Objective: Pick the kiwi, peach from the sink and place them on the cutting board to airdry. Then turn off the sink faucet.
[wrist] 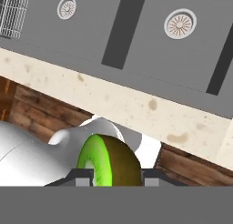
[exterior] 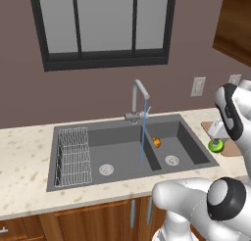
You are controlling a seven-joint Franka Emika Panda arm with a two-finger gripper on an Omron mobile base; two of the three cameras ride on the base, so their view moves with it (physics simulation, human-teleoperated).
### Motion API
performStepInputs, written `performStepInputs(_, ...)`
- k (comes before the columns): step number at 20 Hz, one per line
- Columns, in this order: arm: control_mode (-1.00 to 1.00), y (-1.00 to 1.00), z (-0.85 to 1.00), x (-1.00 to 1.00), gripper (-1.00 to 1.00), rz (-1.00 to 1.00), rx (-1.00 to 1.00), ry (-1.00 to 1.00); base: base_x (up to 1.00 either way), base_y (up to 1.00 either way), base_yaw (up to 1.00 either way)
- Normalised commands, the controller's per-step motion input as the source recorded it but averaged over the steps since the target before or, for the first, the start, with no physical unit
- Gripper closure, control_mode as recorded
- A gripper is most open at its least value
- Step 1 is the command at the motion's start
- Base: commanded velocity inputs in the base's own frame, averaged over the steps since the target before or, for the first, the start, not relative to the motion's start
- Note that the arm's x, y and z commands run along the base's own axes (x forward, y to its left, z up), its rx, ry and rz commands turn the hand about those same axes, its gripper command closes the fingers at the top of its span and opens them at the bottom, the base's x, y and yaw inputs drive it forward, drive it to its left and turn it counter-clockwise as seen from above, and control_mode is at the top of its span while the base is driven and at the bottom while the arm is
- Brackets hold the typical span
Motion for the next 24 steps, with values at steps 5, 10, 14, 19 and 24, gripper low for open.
performStepInputs(5,-1.00,-0.01,-0.04,0.00,1.00,0.00,-0.16,-0.17,0.00,0.00,0.00)
performStepInputs(10,-1.00,-0.22,-0.01,0.00,1.00,0.00,-0.12,-0.13,0.00,0.00,0.00)
performStepInputs(14,-1.00,-0.30,0.00,0.00,1.00,-0.01,-0.06,-0.04,0.00,0.00,0.00)
performStepInputs(19,-1.00,-0.31,0.00,0.03,1.00,-0.05,-0.01,0.00,0.00,0.00,0.00)
performStepInputs(24,-1.00,-0.21,0.00,0.03,1.00,-0.06,-0.02,0.00,0.00,0.00,0.00)
